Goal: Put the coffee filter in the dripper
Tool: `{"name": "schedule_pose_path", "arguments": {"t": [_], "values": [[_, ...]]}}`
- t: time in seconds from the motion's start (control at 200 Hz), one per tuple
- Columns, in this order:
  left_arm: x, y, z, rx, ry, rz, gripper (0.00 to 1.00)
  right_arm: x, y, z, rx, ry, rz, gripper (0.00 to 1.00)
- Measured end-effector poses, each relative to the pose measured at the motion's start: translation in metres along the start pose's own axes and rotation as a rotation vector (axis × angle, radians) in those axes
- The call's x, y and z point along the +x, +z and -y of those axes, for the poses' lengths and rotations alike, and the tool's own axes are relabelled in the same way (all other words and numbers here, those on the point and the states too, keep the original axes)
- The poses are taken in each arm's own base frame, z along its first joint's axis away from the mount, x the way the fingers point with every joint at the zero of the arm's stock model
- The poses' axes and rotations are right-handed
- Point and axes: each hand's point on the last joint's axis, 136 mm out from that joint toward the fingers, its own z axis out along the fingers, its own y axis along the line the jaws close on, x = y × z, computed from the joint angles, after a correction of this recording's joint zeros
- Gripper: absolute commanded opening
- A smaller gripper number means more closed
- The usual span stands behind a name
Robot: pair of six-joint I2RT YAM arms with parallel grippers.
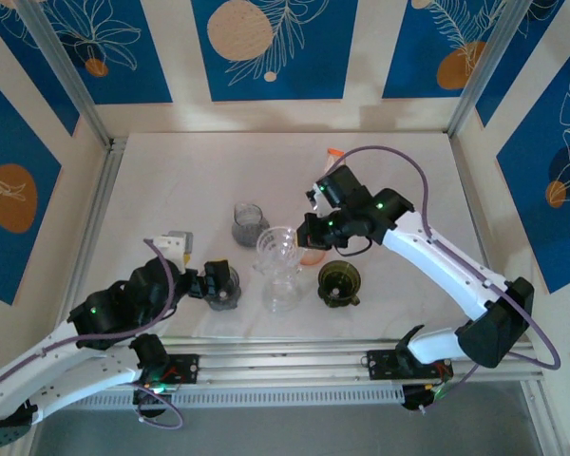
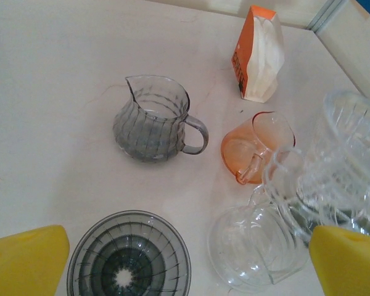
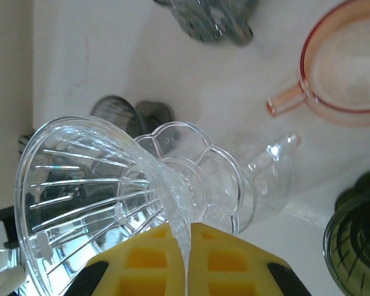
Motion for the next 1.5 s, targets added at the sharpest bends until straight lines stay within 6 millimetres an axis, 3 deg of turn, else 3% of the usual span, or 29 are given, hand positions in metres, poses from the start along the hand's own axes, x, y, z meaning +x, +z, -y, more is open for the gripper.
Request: {"name": "schedule_pose_path", "arguments": {"t": [0.635, 1.04, 1.501], "values": [[0.016, 0.005, -0.008, -0.024, 0.011, -0.033, 1.00, 0.034, 0.036, 0.019, 0.104, -0.007, -0.118, 0.00], [0.017, 0.006, -0.009, -0.027, 0.012, -0.036, 1.00, 0.032, 0.042, 0.016, 0.085, -0.042, -0.075, 0.00], [0.018, 0.006, -0.010, -0.027, 0.011, -0.037, 1.00, 0.029, 0.035, 0.017, 0.108, -0.093, -0.010, 0.00]]}}
